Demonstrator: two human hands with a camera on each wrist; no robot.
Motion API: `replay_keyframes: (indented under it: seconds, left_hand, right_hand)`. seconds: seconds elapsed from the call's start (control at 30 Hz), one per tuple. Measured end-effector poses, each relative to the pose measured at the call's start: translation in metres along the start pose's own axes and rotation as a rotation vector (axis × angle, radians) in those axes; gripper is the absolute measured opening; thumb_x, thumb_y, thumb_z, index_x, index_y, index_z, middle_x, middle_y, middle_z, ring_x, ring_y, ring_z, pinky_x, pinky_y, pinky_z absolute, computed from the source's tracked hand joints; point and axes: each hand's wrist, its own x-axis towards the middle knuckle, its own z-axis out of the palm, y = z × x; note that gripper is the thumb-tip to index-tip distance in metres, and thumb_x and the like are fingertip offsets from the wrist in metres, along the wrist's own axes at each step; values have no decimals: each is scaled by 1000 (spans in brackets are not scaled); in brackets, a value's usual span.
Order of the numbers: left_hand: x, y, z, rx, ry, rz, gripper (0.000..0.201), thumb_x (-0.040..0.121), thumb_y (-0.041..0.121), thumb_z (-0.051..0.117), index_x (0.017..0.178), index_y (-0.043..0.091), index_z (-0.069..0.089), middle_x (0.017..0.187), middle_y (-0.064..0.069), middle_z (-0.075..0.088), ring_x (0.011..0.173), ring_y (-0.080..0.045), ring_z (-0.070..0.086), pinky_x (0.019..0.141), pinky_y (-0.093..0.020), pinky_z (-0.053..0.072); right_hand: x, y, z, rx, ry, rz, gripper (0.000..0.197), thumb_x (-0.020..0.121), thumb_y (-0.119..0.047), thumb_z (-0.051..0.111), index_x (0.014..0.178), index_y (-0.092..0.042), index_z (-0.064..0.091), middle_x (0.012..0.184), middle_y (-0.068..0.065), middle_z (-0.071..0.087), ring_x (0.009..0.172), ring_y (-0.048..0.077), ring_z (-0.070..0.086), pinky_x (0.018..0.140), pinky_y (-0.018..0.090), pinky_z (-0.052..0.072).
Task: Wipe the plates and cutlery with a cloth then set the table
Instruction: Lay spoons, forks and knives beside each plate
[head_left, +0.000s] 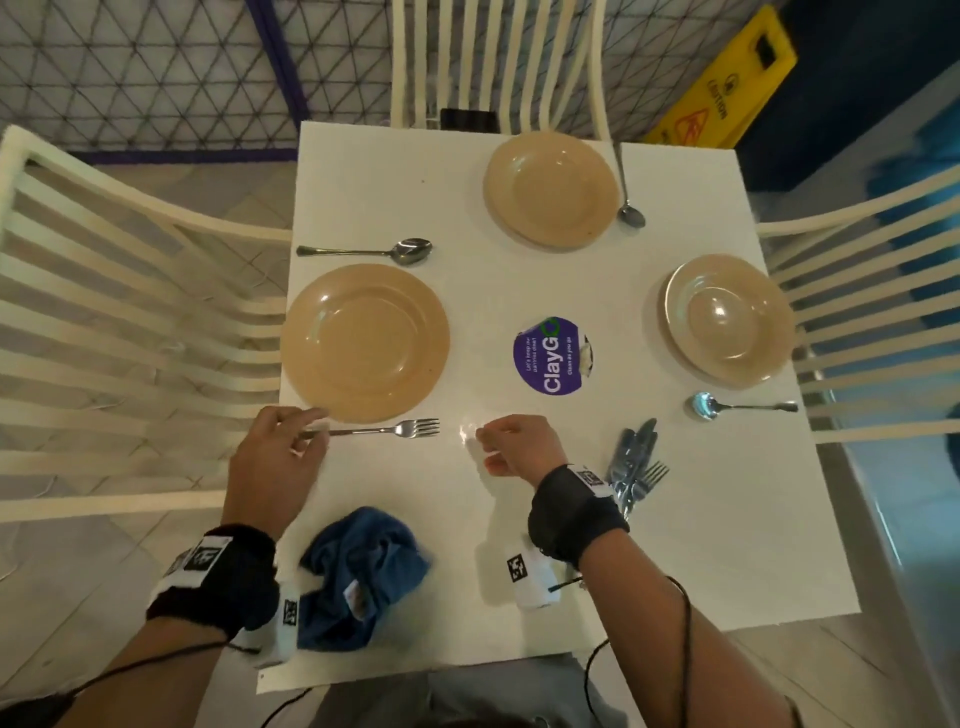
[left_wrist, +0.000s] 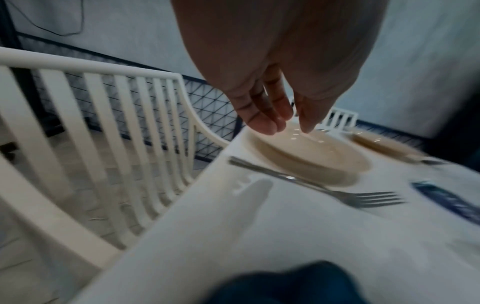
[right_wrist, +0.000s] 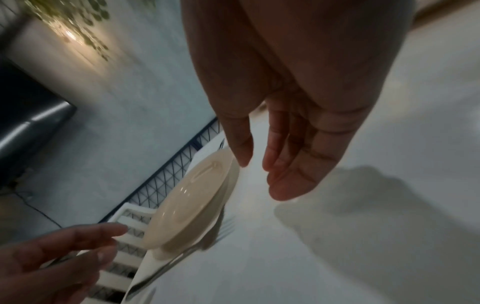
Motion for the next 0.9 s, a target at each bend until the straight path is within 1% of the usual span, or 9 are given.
replay_keyframes:
  seconds: [0.07,0.17,0.27,0.37,0.47,0.6,0.7,0.83,0.9]
  left_hand:
    - [-12,32,12,-46,-13,82,25,92,14,70,116,20,73,108,4,60,73,-14,58,77,-29,50]
    - [-27,78,49,-107,-114,120,21,91,20,72,110,28,74,104,13,60,74,-3,59,75,-23,48]
    - [-40,122,97,-103,-259,155,18,90,24,73,105,34,74,97,15,60,71,-1,57,75,-25,48]
    - [-50,163,137,-40,-395,155,17,94,28,66,109,32,72,98,13,60,71,-3,57,80,-25,47]
    - [-58,193,171,51,-502,150,21,96,30,61,115,33,69,101,13,58,78,-6,56,83,-25,47]
    - [-68,214,201,113,-556,78,26,92,30,63,118,32,66,107,10,58,90,-11,59,88,-29,49]
    - [-78,221,213,215,-622,-21,29,91,31,62,120,31,60,112,5,56,103,-18,61,93,-34,49]
    - [-97,214,218,212,-614,-111,24,91,32,60,115,32,57,101,9,55,93,-14,59,84,-31,48]
    - [-104,211,217,190,-590,-122,22,92,32,63,112,34,56,99,11,55,89,-10,59,79,-26,45]
  right_hand:
    - [-9,9,-36,-3,81,-63,5,89,-17,70,88,-14,73,90,10,74,67,19,69,69,32,62]
    - [-20,24,-93,9,224,-96,10,91,-15,63,90,-12,73,86,9,73,66,21,68,72,36,62]
    - [-18,42,-147,-114,374,-121,18,91,-22,61,97,-13,75,88,5,74,78,22,69,77,31,56]
    - [-6,52,-187,-256,431,-136,20,93,-23,57,95,-14,74,92,5,74,89,25,67,79,28,48]
    - [14,55,-207,-397,411,-138,17,95,-22,55,98,-16,71,99,4,71,92,26,65,78,27,45]
    - [38,56,-216,-564,296,-182,26,96,-28,58,118,-16,65,119,6,67,110,27,63,94,34,49]
    - [49,52,-215,-637,235,-235,28,95,-28,57,120,-15,63,122,7,65,112,27,61,94,34,48]
    - [56,48,-210,-749,184,-306,28,95,-26,57,121,-19,62,123,5,62,110,26,61,84,31,45]
    - [61,48,-209,-786,141,-323,27,93,-26,60,119,-20,63,123,5,62,109,25,61,85,31,46]
